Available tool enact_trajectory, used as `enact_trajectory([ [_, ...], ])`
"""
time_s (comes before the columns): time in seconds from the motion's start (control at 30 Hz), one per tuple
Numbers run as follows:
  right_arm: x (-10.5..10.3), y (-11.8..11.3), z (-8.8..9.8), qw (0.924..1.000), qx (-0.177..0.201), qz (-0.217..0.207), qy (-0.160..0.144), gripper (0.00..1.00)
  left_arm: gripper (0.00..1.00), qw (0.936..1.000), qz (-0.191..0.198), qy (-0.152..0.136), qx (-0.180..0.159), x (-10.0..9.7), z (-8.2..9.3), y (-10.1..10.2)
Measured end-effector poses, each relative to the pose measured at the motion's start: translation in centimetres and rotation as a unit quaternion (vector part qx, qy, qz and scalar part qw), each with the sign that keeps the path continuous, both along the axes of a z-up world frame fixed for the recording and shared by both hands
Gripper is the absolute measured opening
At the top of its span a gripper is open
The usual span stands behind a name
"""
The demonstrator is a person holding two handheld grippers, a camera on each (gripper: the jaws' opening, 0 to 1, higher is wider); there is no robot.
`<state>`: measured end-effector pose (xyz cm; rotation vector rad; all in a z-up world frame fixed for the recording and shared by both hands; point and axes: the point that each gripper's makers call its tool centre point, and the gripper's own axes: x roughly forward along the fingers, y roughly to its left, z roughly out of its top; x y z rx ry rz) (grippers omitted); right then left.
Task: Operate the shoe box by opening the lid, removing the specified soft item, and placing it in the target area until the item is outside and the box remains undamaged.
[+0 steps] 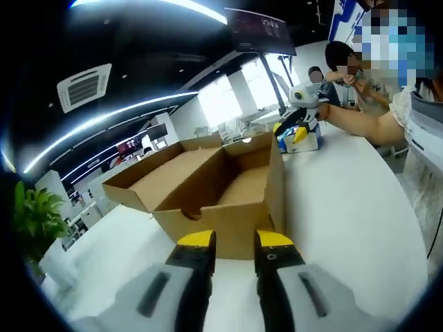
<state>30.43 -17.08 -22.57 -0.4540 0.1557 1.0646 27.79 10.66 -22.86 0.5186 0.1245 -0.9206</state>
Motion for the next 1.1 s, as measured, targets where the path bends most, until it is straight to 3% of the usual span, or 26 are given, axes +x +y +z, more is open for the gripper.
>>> enact_trajectory([
  [0.17,-0.4,0.1,0.1,0.9999,-0.003,0.014,-0.004,0.36,0.18,0.9991,0.022,-0.001,0.035,1.1,-1.3,0.6],
  [0.73,-2.8,0.7,0.2,0.9969,-0.012,0.077,-0.012,0.36,0.08,0.9973,0.046,-0.010,0.056,1.7,-1.4,1.6],
  [0.93,-3.2,0.1,0.4,0.9955,-0.010,0.093,-0.016,0.29,0.12,0.9972,0.052,-0.012,0.052,1.9,-1.3,1.8],
  [1.1,-2.5,-1.2,1.7,0.9969,0.021,0.072,-0.025,0.27,0.18,0.9969,0.058,-0.017,0.050,2.2,-1.3,2.0],
])
